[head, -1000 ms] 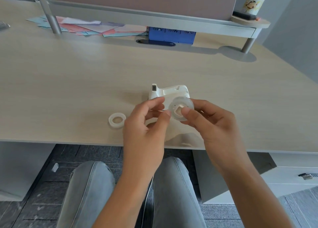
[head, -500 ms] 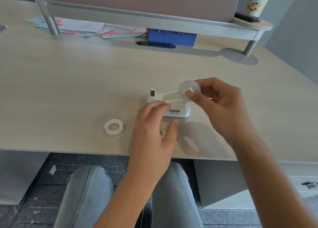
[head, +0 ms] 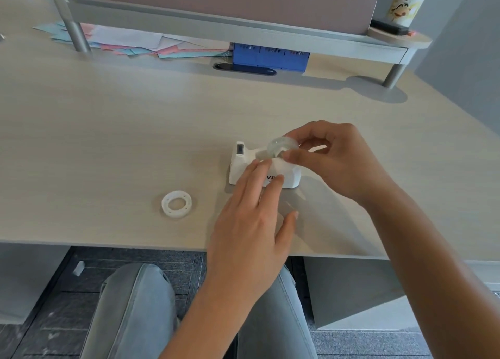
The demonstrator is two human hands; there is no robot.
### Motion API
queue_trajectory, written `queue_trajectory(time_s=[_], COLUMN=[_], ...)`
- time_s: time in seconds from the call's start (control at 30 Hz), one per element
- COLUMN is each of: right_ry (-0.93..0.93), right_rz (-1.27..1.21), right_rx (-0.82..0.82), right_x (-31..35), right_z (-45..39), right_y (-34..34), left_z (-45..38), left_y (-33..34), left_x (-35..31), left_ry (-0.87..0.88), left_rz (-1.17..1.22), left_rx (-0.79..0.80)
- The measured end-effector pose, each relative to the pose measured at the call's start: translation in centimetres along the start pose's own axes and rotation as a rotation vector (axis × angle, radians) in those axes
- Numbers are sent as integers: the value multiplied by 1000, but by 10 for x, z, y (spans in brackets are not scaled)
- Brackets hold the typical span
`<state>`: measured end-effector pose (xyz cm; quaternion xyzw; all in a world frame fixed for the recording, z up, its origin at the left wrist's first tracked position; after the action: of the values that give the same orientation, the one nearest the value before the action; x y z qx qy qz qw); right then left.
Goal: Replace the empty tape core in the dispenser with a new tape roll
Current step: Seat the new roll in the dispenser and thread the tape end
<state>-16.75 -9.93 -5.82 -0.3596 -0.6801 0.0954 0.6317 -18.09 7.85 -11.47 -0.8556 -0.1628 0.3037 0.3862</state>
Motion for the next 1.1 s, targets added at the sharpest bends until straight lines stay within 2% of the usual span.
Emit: queue_trajectory(time_s=[0.13, 0.4, 0.67, 1.0, 1.1], right_ry=[-2, -26, -21, -9, 4], right_rz=[41, 397, 614, 538, 503], right_rx=[33, 152, 221, 251, 223], right_x=[3, 29, 52, 48, 46], right_z=[-2, -15, -28, -25, -23], right_y=[0, -1, 1, -1, 0], left_z=[0, 0, -1, -3, -7], left_y=[0, -2, -2, -5, -12], left_x=[0, 0, -1, -1, -2], left_ry=[-2, 9, 9, -15, -81], left_rz=[-4, -23, -22, 97, 235], left_rx=[12, 14, 14, 7, -45])
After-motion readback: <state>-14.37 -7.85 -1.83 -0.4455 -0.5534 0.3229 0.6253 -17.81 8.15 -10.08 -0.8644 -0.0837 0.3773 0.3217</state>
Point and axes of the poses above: each hand's wrist, its own z-axis away from the middle knuckle, its own y-axis out of the palm, x = y × z, the point moved 5 cm from there along -z, towards the middle knuckle, and after that the axes turned 6 degrees about y, right-handed, at the moved point
